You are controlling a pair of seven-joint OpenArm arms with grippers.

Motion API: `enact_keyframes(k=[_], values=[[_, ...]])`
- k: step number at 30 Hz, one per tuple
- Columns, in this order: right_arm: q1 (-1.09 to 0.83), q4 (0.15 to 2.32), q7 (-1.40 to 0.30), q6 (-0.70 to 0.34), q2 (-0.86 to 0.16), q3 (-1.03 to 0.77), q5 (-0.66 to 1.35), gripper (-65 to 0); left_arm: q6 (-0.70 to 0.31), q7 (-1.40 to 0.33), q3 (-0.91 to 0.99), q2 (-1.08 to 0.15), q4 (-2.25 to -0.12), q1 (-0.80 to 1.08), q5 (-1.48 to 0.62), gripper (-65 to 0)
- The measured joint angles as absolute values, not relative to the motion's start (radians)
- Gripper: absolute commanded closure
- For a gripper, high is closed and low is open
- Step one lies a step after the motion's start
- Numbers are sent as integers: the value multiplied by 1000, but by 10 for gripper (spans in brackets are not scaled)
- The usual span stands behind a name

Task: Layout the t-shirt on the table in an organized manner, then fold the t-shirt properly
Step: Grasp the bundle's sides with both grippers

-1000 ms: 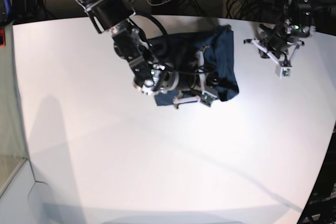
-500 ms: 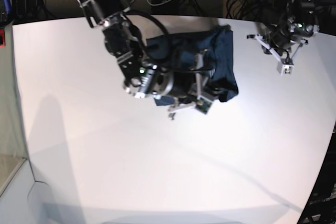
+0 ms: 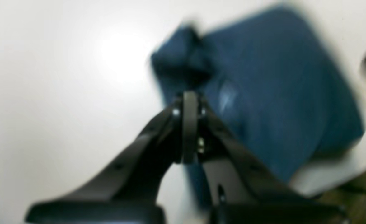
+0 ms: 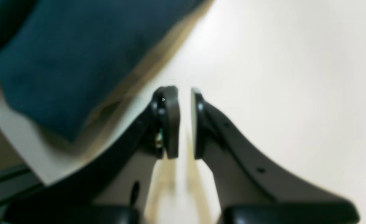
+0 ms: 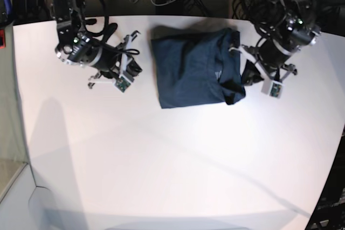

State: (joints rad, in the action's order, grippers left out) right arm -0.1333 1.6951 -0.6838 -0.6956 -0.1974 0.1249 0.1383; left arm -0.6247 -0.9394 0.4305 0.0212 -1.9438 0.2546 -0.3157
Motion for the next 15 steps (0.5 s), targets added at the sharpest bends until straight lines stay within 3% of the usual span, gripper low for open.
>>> enact_keyframes(k=[9,15], values=[[-153,1696,-677,-695,-165,117,140,-60,-514,-933,212,32,-1709,126,-321,0],[-165,1810,-707,-694,-169,114,134,-60,-479,-934,212,30,-1657,112,-318,0]])
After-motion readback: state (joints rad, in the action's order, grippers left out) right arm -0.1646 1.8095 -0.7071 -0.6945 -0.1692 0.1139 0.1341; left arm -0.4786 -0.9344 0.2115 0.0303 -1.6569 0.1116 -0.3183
